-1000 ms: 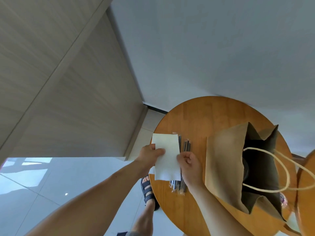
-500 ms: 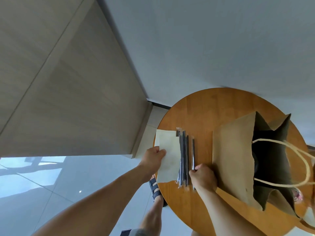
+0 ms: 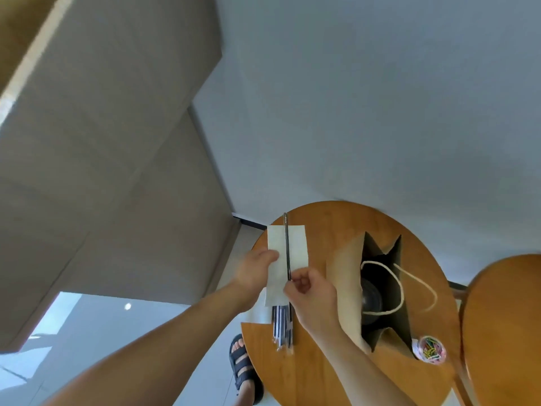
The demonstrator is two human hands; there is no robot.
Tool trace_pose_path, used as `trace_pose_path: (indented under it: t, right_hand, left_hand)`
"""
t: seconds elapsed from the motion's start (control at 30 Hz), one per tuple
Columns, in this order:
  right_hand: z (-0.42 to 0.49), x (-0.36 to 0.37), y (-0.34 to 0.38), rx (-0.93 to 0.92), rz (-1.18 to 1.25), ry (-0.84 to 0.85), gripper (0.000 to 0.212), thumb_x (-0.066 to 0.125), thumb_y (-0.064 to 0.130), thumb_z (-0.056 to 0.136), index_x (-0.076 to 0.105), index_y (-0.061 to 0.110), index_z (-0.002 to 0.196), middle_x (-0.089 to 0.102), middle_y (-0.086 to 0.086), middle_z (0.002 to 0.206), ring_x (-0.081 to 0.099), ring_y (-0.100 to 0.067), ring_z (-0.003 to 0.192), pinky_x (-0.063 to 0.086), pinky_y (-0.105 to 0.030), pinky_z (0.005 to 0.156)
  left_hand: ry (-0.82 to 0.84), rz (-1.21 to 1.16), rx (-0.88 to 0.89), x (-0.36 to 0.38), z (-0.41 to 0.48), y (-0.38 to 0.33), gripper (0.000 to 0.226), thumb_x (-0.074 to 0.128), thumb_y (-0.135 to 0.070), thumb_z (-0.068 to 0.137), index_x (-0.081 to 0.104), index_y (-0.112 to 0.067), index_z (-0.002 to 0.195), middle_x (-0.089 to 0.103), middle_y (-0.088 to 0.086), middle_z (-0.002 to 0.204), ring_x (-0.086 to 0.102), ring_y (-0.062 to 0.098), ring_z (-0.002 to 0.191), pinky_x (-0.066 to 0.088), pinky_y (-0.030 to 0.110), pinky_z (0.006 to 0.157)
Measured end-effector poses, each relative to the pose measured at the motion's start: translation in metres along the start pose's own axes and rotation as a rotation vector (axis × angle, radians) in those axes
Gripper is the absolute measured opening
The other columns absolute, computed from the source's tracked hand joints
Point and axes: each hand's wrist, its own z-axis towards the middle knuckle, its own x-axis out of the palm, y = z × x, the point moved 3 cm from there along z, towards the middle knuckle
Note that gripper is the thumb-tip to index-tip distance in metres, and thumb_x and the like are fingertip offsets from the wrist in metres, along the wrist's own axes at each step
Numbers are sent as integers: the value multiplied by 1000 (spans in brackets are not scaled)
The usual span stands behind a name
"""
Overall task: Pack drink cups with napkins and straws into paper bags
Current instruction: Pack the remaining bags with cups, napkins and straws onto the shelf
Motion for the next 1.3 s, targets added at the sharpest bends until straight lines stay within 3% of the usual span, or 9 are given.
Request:
trace_pose_path:
  t: [0.1,0.3,0.47,0.6,0.7,0.77,0.87,1.1,1.3]
  right_hand:
    - [2,-15,21,-38,-21,-26,22,75,17,83,61,35,83,65,21,77,63,0,77,50,-10,65]
    - [-2,-43,55,-148,-50,-34,21,75,20,84,60,36,83,65,19,77,62,0,76,50,-9,64]
    - [-6,-65,82,-211,-49,-69,22,75,23,85,58,38,87,64,12,80,62,-4,75,49,-13,66]
    - [-9,-106,102,-257,43,-194,42,79,39,80,52,36,112,58,18,108,56,6,99,48,-11,76]
    - [-7,-139,114,-230,127,-103,58,80,46,76,52,31,125,62,16,120,59,-2,111,52,-24,89]
    - [-7,-152,119,-230,219,42,54,78,45,74,58,28,121,70,8,115,67,-10,107,57,-37,90]
    - [-13,-163,124,-273,190,152,41,73,44,79,66,26,115,74,6,108,70,-13,101,59,-34,86]
    - [-15,-189,125,-286,154,66,5,73,31,87,74,32,92,76,4,95,72,-15,89,59,-35,79]
    - [-8,-212,133,-282,108,56,10,75,19,87,74,23,96,77,6,95,73,-14,89,59,-44,84]
  left_hand:
    - [9,-77,80,4,-16,-24,17,53,-14,96,66,-14,85,70,1,76,67,13,67,51,24,54]
    - [67,-13,259,20,-51,-65,19,69,-21,90,72,-10,105,75,8,101,71,29,95,58,44,85]
    - [51,25,355,34,-71,-95,16,72,-25,89,73,-15,102,76,3,96,73,25,90,59,47,84]
    - [131,39,433,45,-86,-123,15,70,-26,90,73,-16,101,76,5,95,73,27,89,59,49,83]
    - [228,66,481,60,-99,-137,18,69,-27,91,72,-16,105,76,6,98,73,27,91,60,45,82]
    - [280,87,495,71,-106,-143,17,69,-26,91,73,-14,103,76,6,97,73,26,90,61,41,79]
    - [325,76,500,88,-113,-149,18,69,-23,91,73,-8,101,75,11,98,72,31,91,59,47,83]
    - [411,78,506,116,-117,-156,19,69,-21,92,73,-5,102,74,15,101,71,36,95,57,53,87]
    - [472,91,500,130,-120,-164,16,68,-22,92,74,-11,101,75,11,101,72,27,92,59,41,82]
